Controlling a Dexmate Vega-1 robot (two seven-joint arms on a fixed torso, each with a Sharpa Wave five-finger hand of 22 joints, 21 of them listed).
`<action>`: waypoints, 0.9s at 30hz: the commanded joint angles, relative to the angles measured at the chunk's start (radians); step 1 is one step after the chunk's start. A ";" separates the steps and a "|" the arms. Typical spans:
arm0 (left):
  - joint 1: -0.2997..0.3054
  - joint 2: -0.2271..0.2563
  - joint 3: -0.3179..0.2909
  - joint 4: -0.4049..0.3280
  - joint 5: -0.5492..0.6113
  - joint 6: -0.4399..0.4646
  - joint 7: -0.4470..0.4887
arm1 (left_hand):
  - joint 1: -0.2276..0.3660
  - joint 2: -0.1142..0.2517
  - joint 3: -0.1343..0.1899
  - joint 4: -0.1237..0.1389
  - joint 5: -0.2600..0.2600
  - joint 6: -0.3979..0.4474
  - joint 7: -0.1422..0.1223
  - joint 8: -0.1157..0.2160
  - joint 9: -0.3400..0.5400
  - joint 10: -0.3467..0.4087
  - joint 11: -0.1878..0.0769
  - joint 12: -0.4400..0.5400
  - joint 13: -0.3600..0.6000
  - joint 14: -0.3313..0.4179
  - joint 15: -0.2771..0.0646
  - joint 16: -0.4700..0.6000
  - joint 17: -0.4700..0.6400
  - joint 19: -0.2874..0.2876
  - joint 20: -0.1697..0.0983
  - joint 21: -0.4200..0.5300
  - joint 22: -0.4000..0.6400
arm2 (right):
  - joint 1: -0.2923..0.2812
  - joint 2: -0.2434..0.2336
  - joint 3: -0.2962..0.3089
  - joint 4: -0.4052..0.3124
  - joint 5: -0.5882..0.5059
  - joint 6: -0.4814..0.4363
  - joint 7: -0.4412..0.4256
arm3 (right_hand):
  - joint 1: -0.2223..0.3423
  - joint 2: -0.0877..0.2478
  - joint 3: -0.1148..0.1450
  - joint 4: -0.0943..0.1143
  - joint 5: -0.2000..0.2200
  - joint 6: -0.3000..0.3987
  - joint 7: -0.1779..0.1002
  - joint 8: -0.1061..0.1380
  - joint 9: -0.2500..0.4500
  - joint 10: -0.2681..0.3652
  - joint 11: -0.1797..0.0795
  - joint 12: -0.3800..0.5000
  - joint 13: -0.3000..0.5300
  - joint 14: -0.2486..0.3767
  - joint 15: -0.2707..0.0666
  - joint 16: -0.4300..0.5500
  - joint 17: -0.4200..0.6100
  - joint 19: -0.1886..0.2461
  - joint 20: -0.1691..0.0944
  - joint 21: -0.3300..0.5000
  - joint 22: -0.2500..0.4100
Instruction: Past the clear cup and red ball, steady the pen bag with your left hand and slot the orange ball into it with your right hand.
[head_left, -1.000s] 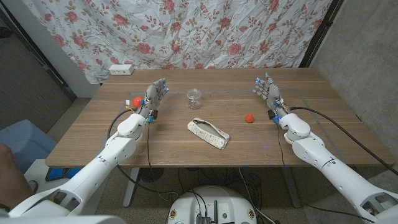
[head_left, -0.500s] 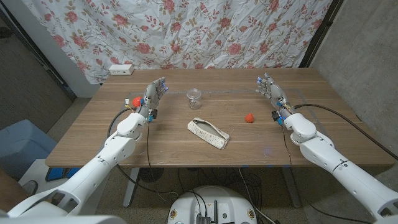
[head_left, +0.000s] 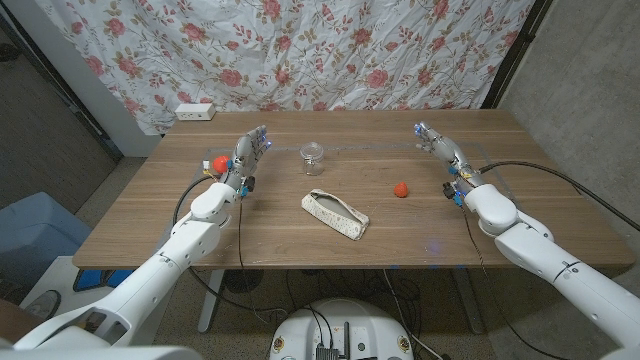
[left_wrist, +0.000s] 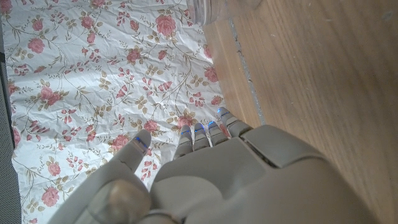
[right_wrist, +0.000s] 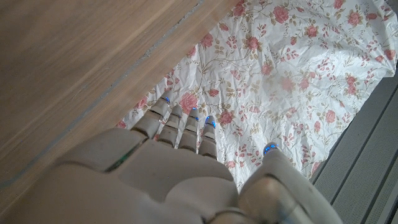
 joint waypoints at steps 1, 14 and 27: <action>0.021 0.017 -0.014 -0.047 -0.009 0.026 0.027 | 0.012 0.080 0.003 -0.007 0.003 0.009 0.000 0.006 0.003 0.007 -0.013 0.005 0.005 0.009 0.001 0.005 0.001 0.012 -0.002 0.007 0.005 | -0.019 -0.061 -0.007 -0.041 -0.183 -0.018 -0.044 | 0.003 0.014 0.003 -0.012 -0.004 -0.021 -0.003 -0.001 0.001 -0.024 -0.006 -0.005 -0.003 -0.004 -0.001 -0.001 -0.008 -0.032 0.005 -0.005 0.002; 0.034 0.035 -0.025 -0.080 -0.006 0.048 0.052 | 0.014 0.081 0.006 -0.016 0.002 0.019 0.000 0.006 0.003 0.018 -0.015 0.006 0.005 0.020 -0.002 0.005 0.001 0.024 0.002 0.009 0.005 | -0.053 -0.190 -0.004 -0.166 -0.367 -0.181 -0.053 | 0.033 0.003 0.012 -0.053 -0.013 -0.100 -0.013 -0.006 0.002 -0.084 -0.008 -0.007 -0.012 -0.045 0.015 -0.006 -0.035 -0.068 0.009 0.002 0.002; 0.040 0.042 -0.031 -0.096 0.004 0.062 0.078 | 0.015 0.082 0.010 -0.021 0.002 0.024 0.000 0.005 0.003 0.023 -0.016 0.004 0.005 0.024 -0.005 0.004 0.002 0.031 0.004 0.010 0.005 | -0.059 -0.289 0.002 -0.281 -0.430 -0.298 0.036 | 0.095 -0.045 0.018 -0.130 -0.029 -0.187 -0.002 0.000 0.004 -0.189 -0.007 -0.010 -0.016 -0.118 0.031 -0.007 -0.064 -0.113 0.017 0.003 0.002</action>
